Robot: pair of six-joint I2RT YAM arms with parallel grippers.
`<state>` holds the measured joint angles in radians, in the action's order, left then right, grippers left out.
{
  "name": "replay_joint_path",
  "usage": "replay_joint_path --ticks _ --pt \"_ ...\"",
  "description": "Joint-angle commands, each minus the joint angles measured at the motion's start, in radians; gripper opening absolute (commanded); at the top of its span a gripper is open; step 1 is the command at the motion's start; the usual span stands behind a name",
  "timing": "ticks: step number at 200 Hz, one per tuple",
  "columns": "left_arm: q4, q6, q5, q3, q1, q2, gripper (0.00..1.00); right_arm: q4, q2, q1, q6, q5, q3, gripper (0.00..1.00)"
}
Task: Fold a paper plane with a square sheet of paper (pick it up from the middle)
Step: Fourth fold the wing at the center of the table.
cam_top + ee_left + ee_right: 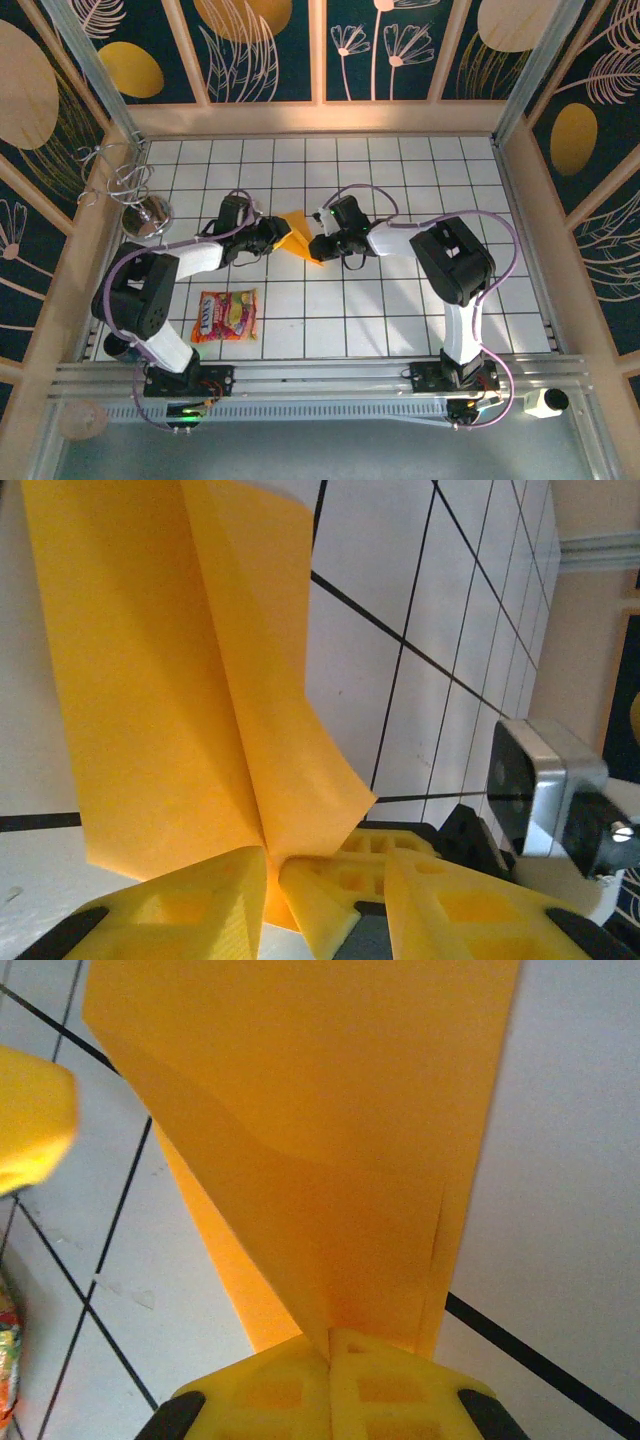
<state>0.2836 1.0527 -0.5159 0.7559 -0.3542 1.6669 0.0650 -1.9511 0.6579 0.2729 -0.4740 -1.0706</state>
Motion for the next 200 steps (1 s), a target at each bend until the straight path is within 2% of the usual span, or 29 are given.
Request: replay_joint_path --ticks 1,112,200 --pt "0.029 0.004 -0.012 0.029 -0.008 0.034 0.36 0.048 0.016 -0.021 0.037 -0.083 0.022 0.08" --pt "-0.080 -0.083 0.039 0.083 -0.037 0.130 0.42 0.072 -0.020 -0.046 0.072 -0.151 0.034 0.10" --pt "-0.116 -0.129 0.076 0.080 -0.040 0.133 0.45 0.074 -0.073 -0.059 0.112 -0.214 0.028 0.11"
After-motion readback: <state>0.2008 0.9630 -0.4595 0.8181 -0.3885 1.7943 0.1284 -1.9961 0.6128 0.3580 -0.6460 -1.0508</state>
